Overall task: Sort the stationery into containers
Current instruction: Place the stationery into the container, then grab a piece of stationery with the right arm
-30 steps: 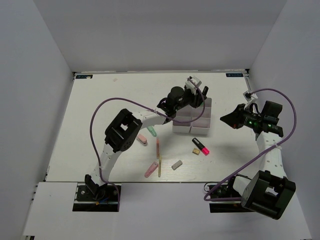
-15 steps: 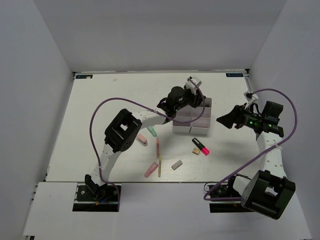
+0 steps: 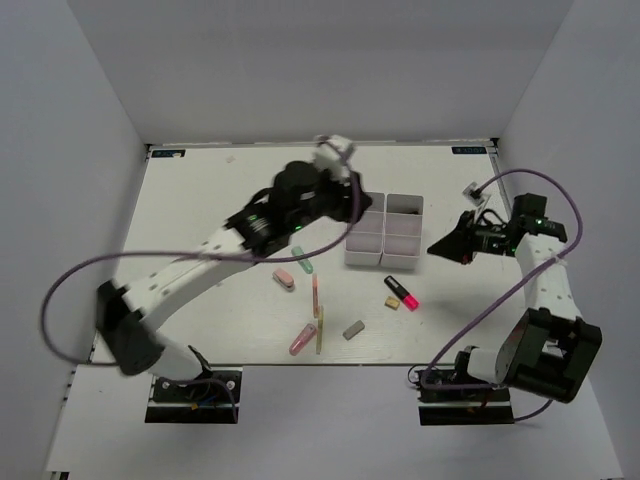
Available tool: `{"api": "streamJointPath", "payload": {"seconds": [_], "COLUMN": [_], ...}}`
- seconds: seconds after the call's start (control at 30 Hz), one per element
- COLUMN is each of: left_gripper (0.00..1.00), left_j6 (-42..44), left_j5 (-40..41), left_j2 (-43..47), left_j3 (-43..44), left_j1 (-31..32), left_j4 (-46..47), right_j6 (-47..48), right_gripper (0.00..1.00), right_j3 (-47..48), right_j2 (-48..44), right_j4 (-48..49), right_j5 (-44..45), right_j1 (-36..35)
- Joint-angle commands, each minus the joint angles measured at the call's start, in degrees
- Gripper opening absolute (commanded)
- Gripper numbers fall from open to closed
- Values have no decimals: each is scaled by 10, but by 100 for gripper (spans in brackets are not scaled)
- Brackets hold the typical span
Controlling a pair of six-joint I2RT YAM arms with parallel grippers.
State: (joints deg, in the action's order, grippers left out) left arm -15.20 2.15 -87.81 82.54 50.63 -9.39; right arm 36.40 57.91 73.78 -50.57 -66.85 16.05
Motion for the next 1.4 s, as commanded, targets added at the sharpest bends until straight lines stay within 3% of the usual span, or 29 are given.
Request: {"api": "streamJointPath", "payload": {"seconds": [0.0, 0.03, 0.07, 0.1, 0.17, 0.27, 0.37, 0.47, 0.8, 0.97, 1.37], "left_gripper": [72, 75, 76, 79, 81, 86, 88, 92, 94, 94, 95], "left_j6": [-81, -85, -94, -105, -119, -123, -111, -104, -97, -99, -99], "left_j5": [133, 143, 149, 149, 140, 117, 104, 88, -6, -57, -60], "left_j2": [114, 189, 214, 238, 322, 402, 460, 475, 486, 484, 499], "left_j3": [-159, -187, -215, -289, -330, -408, -442, -468, -512, -517, -522], "left_j1": [-42, -70, -80, -104, -154, -209, -244, -270, -345, -381, -389], "left_j4": [-250, -255, -259, -272, -280, -300, -309, -304, -262, -254, -253], "right_j6": [114, 61, 36, 2, -34, -87, -142, -178, -204, -210, -194], "right_gripper": [8, 11, 22, 24, 31, 35, 48, 56, 60, 55, 52], "right_j3": [-48, -69, -122, -129, -124, -133, -157, -146, -129, -138, -163], "right_j2": [-73, -115, -133, -154, -138, -105, -101, -64, -5, 11, 42], "right_j4": [-80, -44, 14, 47, 38, 47, 112, 108, 186, 238, 311], "right_j5": [98, 193, 226, 287, 369, 448, 526, 543, 601, 603, 639], "right_j1": [-74, -110, -129, -191, -241, -292, -344, -368, -404, -413, -436]}}
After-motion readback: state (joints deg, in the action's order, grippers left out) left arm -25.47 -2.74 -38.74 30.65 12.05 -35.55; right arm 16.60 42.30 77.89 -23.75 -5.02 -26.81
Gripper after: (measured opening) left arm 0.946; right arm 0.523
